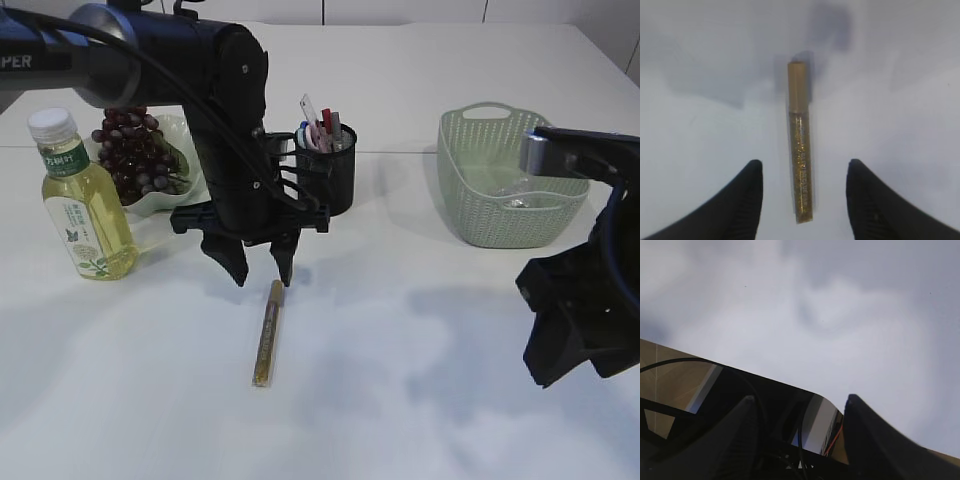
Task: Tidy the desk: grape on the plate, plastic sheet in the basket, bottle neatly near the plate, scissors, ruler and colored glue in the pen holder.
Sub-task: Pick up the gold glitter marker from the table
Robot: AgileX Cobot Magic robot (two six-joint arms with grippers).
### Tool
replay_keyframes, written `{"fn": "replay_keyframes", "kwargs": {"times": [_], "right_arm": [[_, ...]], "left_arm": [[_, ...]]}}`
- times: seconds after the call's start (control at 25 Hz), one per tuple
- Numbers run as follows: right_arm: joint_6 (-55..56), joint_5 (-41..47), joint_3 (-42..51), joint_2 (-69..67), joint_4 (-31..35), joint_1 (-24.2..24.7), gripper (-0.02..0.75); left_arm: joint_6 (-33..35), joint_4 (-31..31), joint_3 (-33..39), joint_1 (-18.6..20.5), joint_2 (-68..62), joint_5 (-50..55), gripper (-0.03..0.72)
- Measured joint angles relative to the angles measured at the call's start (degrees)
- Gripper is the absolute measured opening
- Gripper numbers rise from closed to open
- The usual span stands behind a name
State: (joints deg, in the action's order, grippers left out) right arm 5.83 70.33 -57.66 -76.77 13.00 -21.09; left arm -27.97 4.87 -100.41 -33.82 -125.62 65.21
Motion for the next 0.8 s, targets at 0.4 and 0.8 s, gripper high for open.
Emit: {"fn": "replay_keyframes", "kwargs": {"times": [0.4, 0.8], "right_arm": [[0.0, 0.0, 0.0, 0.0, 0.4, 0.0, 0.438], [0.0, -0.1, 0.0, 0.0, 1.1, 0.0, 0.438]], "left_arm": [[-0.1, 0.0, -0.3, 0.0, -3.4, -1.7, 0.386], [-0.1, 0.1, -0.3, 0.0, -4.0, -2.8, 0.385]]}}
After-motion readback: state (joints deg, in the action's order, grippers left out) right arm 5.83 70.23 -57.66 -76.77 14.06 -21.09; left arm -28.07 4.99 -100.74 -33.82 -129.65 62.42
